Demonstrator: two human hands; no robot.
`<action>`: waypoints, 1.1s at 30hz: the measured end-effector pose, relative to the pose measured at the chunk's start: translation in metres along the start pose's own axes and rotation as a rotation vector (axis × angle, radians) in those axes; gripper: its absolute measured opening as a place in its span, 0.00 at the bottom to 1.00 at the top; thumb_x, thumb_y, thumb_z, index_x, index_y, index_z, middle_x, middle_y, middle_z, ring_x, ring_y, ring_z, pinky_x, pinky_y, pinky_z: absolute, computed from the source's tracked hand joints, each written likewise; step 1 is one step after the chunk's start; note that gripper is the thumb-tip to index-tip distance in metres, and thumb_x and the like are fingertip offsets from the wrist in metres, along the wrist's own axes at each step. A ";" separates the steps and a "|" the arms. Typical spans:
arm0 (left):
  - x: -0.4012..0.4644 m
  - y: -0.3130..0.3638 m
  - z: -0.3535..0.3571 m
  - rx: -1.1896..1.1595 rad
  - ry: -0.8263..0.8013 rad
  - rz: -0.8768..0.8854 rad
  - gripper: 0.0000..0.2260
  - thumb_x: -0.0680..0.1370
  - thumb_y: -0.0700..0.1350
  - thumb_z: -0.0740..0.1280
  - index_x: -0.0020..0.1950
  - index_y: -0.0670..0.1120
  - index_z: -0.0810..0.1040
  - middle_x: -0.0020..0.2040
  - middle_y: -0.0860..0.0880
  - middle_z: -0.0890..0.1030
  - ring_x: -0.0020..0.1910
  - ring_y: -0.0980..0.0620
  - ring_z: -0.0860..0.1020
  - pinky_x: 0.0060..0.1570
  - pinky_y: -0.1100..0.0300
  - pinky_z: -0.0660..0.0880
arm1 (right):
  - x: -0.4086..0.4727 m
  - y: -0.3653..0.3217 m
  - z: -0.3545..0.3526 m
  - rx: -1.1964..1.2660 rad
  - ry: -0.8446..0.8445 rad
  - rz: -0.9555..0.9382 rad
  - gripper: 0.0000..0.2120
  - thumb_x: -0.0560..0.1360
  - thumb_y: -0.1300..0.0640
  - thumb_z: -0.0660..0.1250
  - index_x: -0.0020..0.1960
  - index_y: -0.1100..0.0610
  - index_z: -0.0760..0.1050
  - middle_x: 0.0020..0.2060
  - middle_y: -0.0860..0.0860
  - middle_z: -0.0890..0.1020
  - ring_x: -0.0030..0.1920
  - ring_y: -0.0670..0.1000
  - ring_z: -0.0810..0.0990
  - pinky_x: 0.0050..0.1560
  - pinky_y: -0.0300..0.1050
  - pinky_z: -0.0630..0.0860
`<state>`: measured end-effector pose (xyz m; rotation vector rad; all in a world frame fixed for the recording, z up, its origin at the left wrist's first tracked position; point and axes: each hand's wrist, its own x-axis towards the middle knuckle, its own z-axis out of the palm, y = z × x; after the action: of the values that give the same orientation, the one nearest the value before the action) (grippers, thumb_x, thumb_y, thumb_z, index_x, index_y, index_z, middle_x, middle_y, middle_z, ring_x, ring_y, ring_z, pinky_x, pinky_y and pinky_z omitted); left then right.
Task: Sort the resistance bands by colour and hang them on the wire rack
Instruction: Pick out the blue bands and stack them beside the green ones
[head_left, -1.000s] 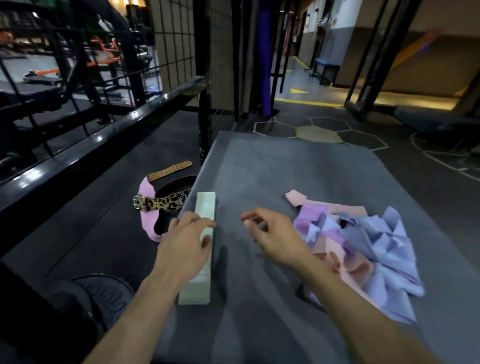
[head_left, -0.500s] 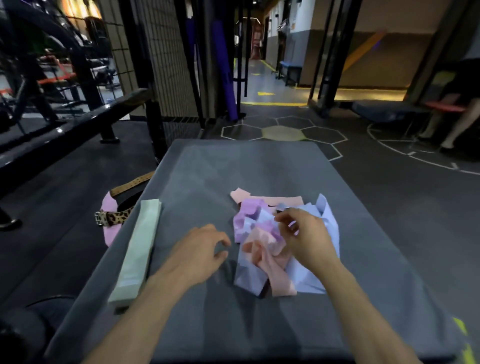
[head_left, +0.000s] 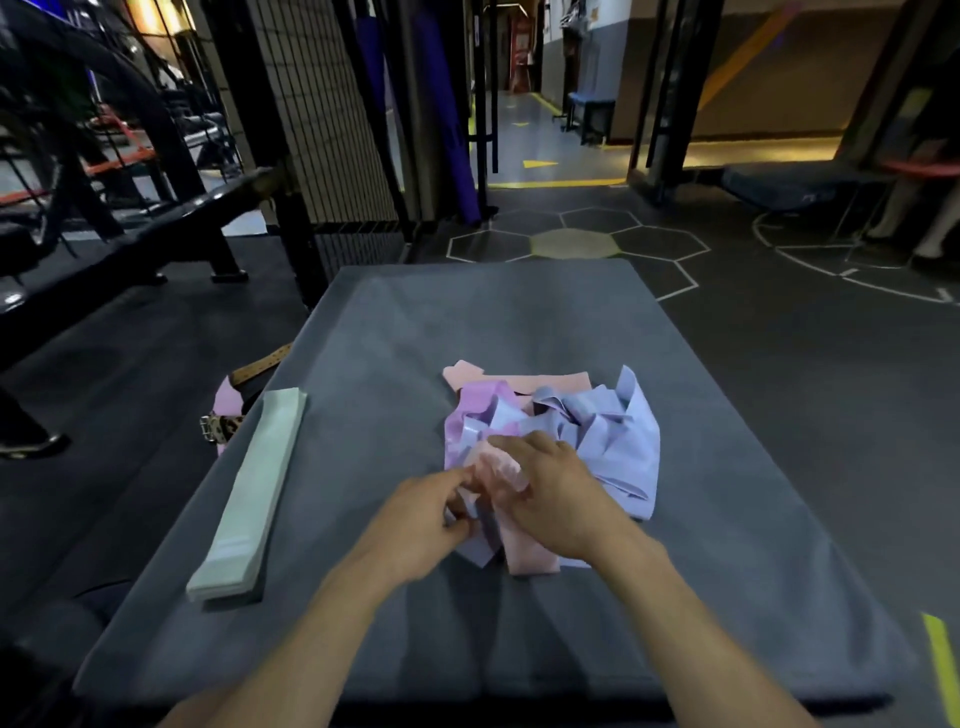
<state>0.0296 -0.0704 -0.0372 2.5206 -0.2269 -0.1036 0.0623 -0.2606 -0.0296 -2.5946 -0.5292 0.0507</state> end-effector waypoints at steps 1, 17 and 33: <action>0.003 0.000 0.001 -0.007 -0.001 -0.003 0.15 0.73 0.42 0.71 0.56 0.59 0.78 0.37 0.58 0.77 0.32 0.61 0.74 0.38 0.64 0.73 | 0.001 -0.001 -0.001 -0.031 -0.007 -0.014 0.25 0.80 0.50 0.60 0.77 0.45 0.63 0.68 0.50 0.73 0.64 0.59 0.70 0.65 0.54 0.69; -0.012 -0.003 -0.045 -0.425 0.285 0.158 0.07 0.74 0.40 0.74 0.45 0.51 0.80 0.47 0.54 0.83 0.48 0.54 0.81 0.47 0.62 0.76 | 0.006 0.007 -0.042 0.341 0.608 0.209 0.08 0.80 0.57 0.60 0.42 0.51 0.72 0.34 0.52 0.78 0.38 0.54 0.77 0.38 0.40 0.71; -0.016 0.047 -0.160 -0.847 0.446 0.391 0.14 0.76 0.31 0.71 0.57 0.46 0.79 0.48 0.54 0.84 0.49 0.54 0.81 0.55 0.56 0.78 | 0.019 -0.091 -0.026 0.888 0.277 -0.073 0.21 0.86 0.49 0.55 0.50 0.65 0.76 0.43 0.59 0.79 0.45 0.46 0.77 0.48 0.46 0.71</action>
<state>0.0272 -0.0151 0.1204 1.5687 -0.3880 0.4284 0.0505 -0.1918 0.0375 -1.6792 -0.3764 -0.0815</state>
